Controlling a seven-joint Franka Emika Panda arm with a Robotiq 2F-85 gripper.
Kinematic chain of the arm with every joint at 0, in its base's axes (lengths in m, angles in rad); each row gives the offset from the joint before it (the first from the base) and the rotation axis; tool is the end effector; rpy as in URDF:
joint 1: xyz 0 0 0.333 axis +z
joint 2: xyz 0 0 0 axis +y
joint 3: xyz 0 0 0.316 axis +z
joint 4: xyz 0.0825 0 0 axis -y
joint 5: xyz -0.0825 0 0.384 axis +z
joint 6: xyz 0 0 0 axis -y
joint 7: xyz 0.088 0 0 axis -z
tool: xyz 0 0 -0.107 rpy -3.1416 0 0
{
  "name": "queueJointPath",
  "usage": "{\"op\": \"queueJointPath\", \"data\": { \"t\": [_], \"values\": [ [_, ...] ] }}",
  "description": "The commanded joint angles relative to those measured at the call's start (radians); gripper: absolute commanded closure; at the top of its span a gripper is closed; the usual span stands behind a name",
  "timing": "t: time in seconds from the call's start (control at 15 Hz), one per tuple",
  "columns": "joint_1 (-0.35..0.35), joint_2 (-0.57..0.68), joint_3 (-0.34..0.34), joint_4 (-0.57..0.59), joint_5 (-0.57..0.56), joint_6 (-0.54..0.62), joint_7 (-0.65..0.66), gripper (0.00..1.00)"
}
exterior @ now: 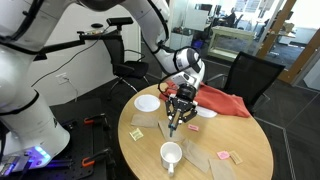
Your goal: Put the marker in the mug
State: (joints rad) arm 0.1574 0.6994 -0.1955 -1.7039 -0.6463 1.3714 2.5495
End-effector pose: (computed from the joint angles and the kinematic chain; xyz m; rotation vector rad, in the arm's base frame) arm 0.5596 -0.0877 0.1950 0.7171 -1.7754 0.4806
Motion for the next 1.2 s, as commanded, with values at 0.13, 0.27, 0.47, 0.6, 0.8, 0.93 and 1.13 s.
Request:
{"op": "queueJointPath", "data": {
  "t": [0.13,0.27,0.47,0.6,0.8,0.93,1.13],
  "values": [
    [-0.052,0.079,0.021,0.078,-0.01,-0.011,-0.004,0.96],
    [-0.061,0.094,0.02,0.078,-0.013,0.002,-0.009,0.96],
    [-0.065,0.14,0.022,0.119,-0.006,-0.011,-0.031,0.96],
    [-0.066,0.165,0.023,0.137,-0.005,-0.011,-0.043,0.96],
    [-0.068,0.202,0.023,0.157,-0.006,-0.005,-0.069,0.96],
    [-0.069,0.228,0.023,0.172,-0.005,-0.003,-0.093,0.96],
    [-0.069,0.264,0.022,0.198,-0.001,0.0,-0.124,0.93]
  ]
}}
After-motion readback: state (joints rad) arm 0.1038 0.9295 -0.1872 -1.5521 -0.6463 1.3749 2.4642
